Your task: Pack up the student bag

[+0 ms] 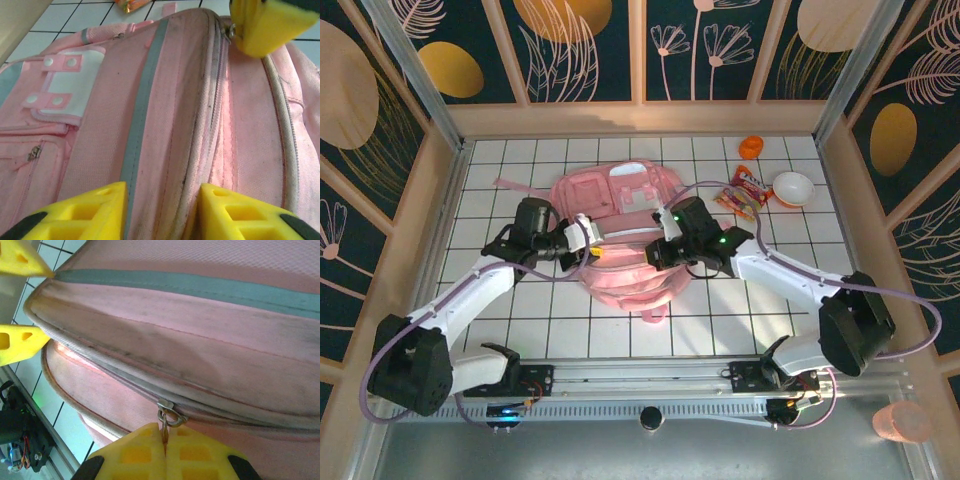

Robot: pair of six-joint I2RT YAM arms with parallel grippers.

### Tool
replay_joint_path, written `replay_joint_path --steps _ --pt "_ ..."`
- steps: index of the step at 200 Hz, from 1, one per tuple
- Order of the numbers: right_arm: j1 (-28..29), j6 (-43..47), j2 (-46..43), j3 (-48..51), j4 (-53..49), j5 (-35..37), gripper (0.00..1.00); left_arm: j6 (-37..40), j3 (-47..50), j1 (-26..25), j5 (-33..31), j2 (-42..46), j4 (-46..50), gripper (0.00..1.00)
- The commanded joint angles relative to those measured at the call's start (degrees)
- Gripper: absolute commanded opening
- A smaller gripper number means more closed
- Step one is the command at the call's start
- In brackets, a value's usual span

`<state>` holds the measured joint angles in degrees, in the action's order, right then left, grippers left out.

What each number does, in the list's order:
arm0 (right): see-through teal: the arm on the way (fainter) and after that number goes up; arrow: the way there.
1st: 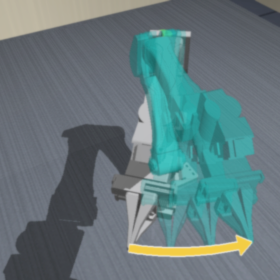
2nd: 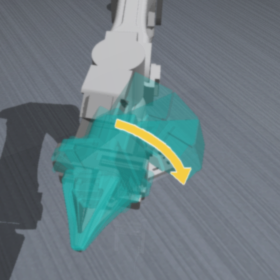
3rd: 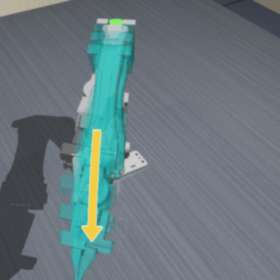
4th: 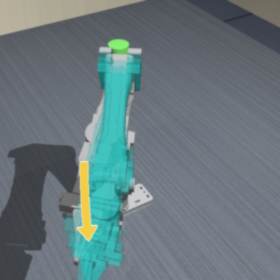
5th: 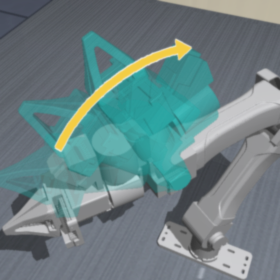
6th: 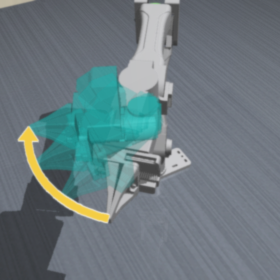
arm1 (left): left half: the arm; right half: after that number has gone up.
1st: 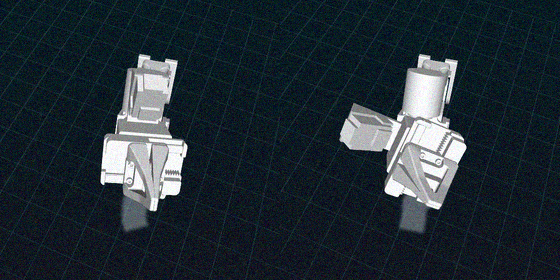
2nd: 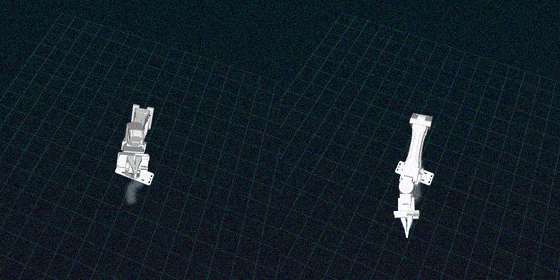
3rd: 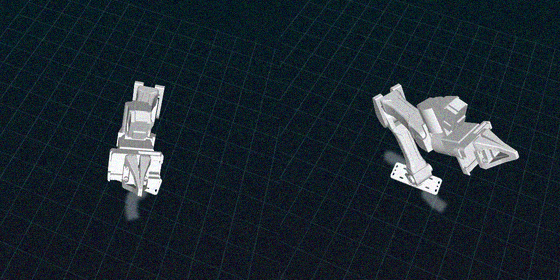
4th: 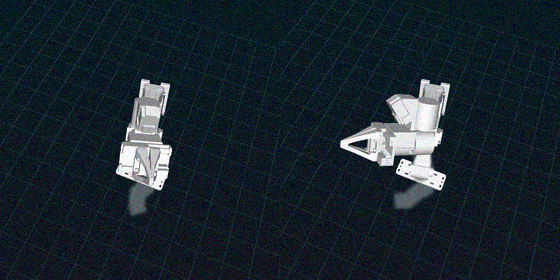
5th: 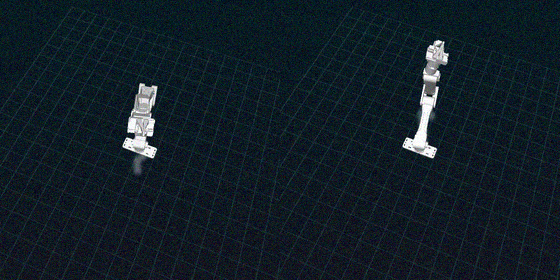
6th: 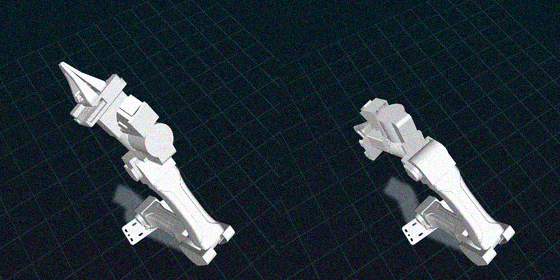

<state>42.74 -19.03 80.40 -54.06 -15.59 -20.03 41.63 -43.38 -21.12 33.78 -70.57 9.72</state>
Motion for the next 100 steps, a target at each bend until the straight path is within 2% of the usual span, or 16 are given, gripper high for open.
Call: replay_joint_path --steps 1,15,31,60,72,87,100 --pt "1.6 -0.8 1.3 -3.0 2.5 -1.7 0.0 0.1 -2.8 -2.6 1.8 -1.4 -1.0 0.45" --pt "1.9 -1.0 1.5 -2.8 2.8 -1.7 0.0 1.0 -2.8 -5.8 0.4 -2.5 -2.3 0.49" --pt "2.0 -1.2 1.1 -2.7 2.9 -1.6 0.0 0.5 -3.6 -7.8 1.8 -4.8 -3.0 0.51" --pt "2.0 -1.3 0.0 -2.4 2.1 -0.9 0.0 -2.0 -5.3 -9.5 2.4 -8.6 -5.8 0.49" --pt "1.8 -1.0 -0.5 -2.4 1.4 -0.6 0.0 -2.2 -5.5 -9.6 0.9 -9.9 -5.9 0.39" --pt "0.6 -0.8 -1.3 -1.5 0.1 -0.2 0.0 -1.5 -4.8 -9.6 -4.5 -10.7 -5.2 0.17" --pt "-2.1 -0.8 -2.4 0.0 -0.8 -0.2 0.0 1.5 -3.8 -9.5 -6.2 -9.8 -3.0 0.05"
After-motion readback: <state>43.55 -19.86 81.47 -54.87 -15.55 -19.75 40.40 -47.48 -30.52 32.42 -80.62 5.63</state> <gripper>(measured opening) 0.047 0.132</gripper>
